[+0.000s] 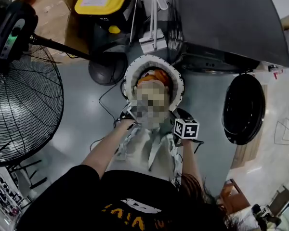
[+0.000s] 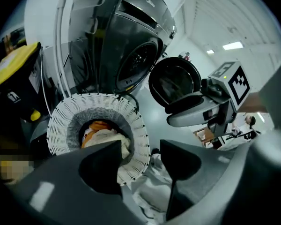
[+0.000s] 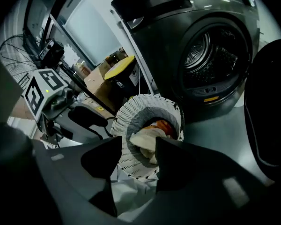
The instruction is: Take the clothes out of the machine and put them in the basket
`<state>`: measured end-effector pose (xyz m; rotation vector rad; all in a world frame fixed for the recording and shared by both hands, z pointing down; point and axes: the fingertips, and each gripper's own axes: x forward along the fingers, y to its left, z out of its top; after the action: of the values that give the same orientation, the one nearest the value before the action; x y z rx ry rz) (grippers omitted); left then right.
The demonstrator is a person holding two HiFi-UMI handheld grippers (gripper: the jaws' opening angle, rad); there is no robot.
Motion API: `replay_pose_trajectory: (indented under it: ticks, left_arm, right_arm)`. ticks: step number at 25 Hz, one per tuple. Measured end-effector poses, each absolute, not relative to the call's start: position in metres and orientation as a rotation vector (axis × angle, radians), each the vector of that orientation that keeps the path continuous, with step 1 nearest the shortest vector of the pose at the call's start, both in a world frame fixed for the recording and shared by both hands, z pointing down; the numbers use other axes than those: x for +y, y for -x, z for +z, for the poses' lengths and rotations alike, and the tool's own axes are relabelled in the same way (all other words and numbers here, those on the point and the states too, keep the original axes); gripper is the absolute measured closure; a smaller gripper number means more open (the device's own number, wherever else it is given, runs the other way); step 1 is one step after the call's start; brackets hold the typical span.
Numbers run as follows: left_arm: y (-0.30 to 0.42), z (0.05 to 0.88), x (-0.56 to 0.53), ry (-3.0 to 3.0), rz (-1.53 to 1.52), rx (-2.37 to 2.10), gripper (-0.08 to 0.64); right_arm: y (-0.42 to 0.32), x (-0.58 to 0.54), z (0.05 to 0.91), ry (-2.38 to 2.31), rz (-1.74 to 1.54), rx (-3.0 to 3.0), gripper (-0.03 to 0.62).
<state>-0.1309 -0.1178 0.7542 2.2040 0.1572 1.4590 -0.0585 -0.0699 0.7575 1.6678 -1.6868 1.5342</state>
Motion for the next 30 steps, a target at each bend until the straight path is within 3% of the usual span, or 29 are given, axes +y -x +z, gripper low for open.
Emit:
replay_pose_trajectory:
  ticks: [11, 17, 30]
  left_arm:
    - [0.121, 0.701, -0.148, -2.293, 1.252, -0.017, 0.311]
    - [0.12, 0.638, -0.153, -2.376, 1.062, -0.062, 0.317]
    - [0.15, 0.518, -0.132, -2.575, 0.853, 0.021, 0.337]
  right_arm:
    - [0.044, -0.102, 0.681, -1.845, 1.425, -1.86, 0.391]
    - [0.055, -0.12, 0.607, -1.871, 1.319, -2.01, 0.477]
    - [0.088, -0.131, 0.473, -1.975, 1.078, -2.193, 0.489]
